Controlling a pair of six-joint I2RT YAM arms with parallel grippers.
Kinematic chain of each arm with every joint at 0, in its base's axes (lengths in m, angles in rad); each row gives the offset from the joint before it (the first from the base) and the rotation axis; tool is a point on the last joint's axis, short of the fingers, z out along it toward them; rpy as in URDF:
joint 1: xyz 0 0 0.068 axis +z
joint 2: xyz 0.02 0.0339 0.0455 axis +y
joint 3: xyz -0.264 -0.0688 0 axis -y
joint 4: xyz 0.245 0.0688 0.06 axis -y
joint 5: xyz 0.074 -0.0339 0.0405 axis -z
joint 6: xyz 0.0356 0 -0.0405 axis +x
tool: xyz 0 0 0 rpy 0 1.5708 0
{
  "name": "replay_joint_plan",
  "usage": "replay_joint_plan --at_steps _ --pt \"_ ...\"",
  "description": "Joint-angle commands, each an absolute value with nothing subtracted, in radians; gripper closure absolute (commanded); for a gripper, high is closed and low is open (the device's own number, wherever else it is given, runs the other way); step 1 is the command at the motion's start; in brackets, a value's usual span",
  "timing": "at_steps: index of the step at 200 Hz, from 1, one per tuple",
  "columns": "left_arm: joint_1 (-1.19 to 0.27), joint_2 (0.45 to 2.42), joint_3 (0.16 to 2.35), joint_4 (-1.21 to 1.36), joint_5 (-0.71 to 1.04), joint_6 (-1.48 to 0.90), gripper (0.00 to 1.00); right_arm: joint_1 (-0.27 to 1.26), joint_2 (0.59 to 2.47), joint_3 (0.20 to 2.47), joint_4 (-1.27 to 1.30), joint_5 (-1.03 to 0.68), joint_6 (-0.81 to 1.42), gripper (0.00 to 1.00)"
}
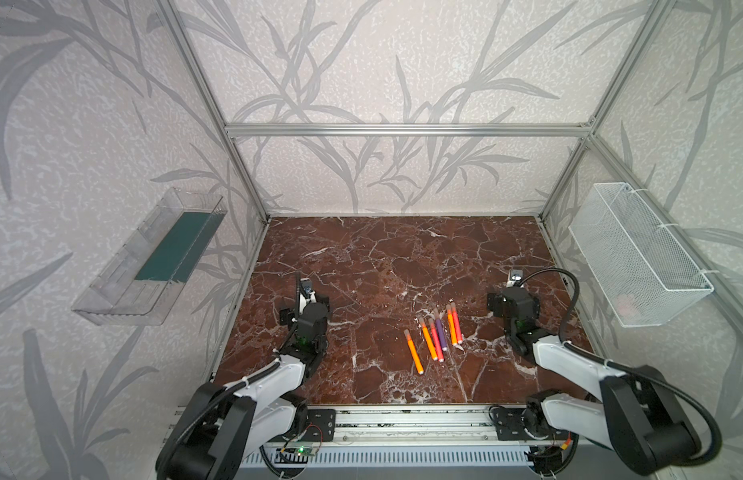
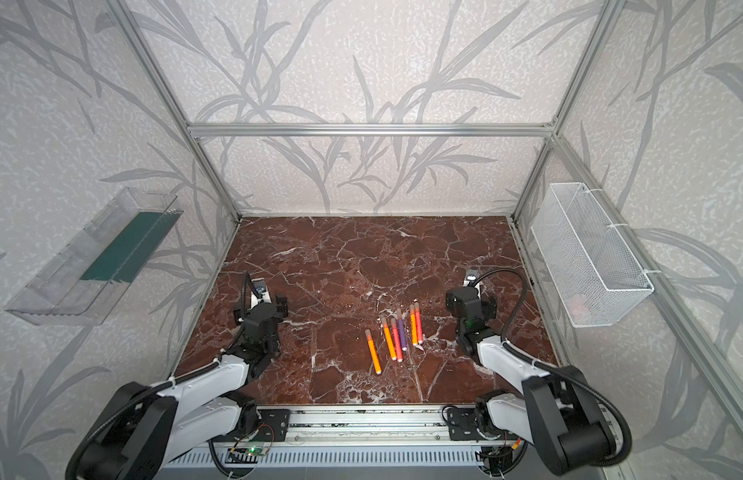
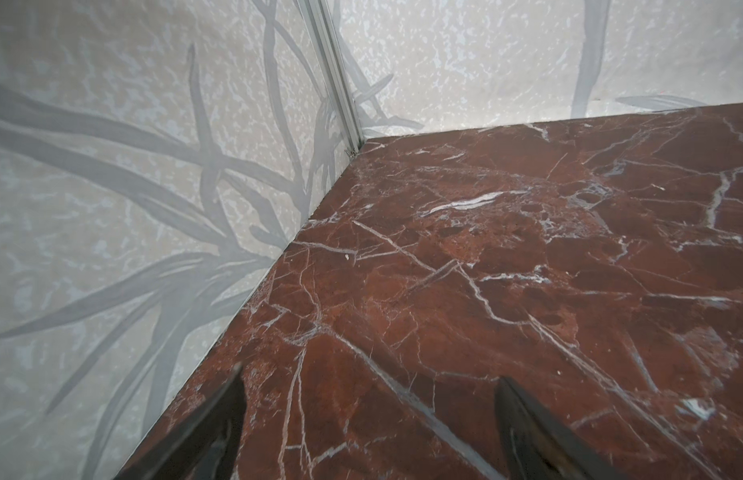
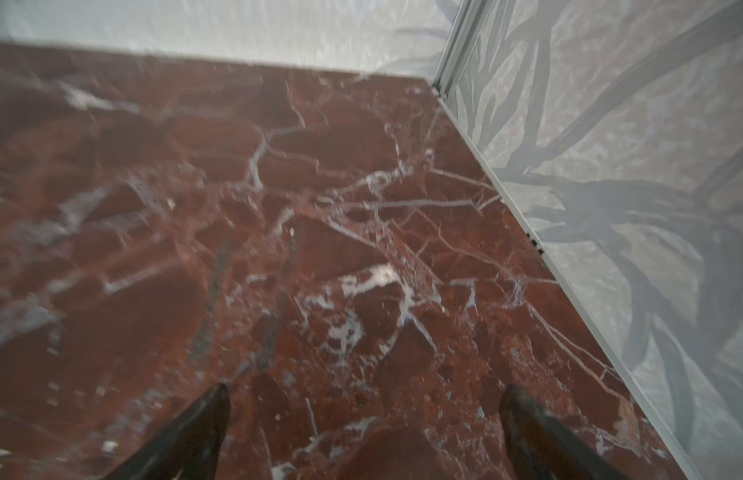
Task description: Insert the pens into the pen caps
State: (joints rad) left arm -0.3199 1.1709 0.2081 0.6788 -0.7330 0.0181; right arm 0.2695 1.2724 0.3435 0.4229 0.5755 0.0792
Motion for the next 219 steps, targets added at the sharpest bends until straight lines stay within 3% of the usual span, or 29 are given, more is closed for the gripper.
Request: replay_joint_plan --at_steps 1,36,61,85,121,135,158,179,191,202,208,212,219 --pt "-0.319 1.233 0.249 0.798 -0.773 0.053 0.06 0.277 1.286 0.374 0.585 0.609 -0.018 0.01" --pt "-0.307 1.273 0.273 0.802 -0.738 0.062 0.06 0.273 1.378 0.377 0.732 0.558 -0.072 0.01" --pt "-0.291 1.332 0.262 0.928 -0.749 0.095 0.05 0.242 1.551 0.347 1.048 0.481 -0.117 0.01" --pt "-0.273 1.392 0.301 0.944 -0.702 0.114 0.06 0.211 1.491 0.449 0.719 0.399 -0.060 0.01" --pt "-0.256 1.513 0.256 1.171 -0.604 0.146 0.07 0.178 1.522 0.441 0.790 0.341 -0.048 0.01" --pt "-0.207 1.628 0.227 1.411 -0.576 0.146 0.07 0.164 1.515 0.430 0.790 0.291 -0.045 0.01" --pt "-0.135 1.528 0.252 1.182 -0.496 0.029 0.10 0.130 1.598 0.349 1.049 0.220 -0.049 0.01" --pt "-0.083 1.566 0.293 1.127 -0.421 -0.005 0.14 0.130 1.523 0.401 0.818 0.222 -0.031 0.01" --pt "-0.061 1.603 0.323 1.123 -0.372 0.005 0.16 0.130 1.556 0.376 0.917 0.226 -0.034 0.01" --pt "-0.027 1.557 0.360 0.965 -0.333 -0.043 0.16 0.130 1.580 0.358 0.991 0.221 -0.043 0.01" --pt "-0.011 1.545 0.373 0.917 -0.311 -0.064 0.13 0.132 1.584 0.357 1.004 0.221 -0.047 0.01" --pt "-0.003 1.541 0.375 0.905 -0.298 -0.068 0.02 0.133 1.582 0.359 0.998 0.221 -0.046 0.01" --pt "0.002 1.545 0.369 0.922 -0.280 -0.065 0.01 0.132 1.573 0.364 0.975 0.222 -0.042 0.01"
